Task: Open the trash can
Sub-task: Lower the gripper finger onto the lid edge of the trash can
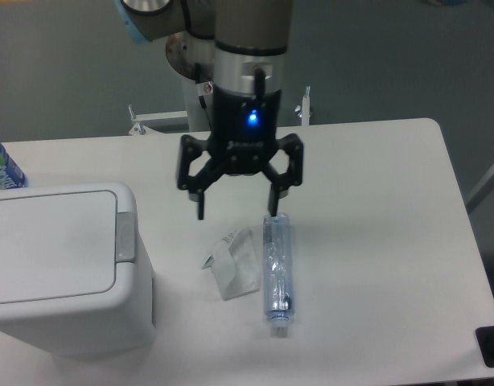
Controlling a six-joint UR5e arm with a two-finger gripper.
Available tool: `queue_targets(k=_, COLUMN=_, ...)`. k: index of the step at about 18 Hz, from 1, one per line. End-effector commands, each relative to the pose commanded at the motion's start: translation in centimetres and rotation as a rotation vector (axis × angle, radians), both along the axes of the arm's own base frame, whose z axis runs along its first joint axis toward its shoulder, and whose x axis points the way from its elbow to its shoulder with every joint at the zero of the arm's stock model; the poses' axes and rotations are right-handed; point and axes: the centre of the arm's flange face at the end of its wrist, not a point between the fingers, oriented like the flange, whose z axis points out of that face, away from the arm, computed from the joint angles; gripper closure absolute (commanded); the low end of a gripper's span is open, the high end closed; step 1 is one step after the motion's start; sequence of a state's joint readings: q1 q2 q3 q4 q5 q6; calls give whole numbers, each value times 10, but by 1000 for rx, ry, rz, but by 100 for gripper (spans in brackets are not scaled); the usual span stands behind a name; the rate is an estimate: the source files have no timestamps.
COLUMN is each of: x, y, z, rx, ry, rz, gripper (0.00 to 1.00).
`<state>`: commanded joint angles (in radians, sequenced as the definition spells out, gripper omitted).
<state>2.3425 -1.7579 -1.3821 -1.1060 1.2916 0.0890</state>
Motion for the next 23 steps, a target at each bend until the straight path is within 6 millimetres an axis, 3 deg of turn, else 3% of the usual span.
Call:
queue_targets(k=7, x=22, y=19, z=-16, rx=-20, ry=-30, rz=-29, gripper=0)
queue_targets(k=23, x=45, y=27, z=-41, rx=-56, ry=-64, rz=-63, gripper=0)
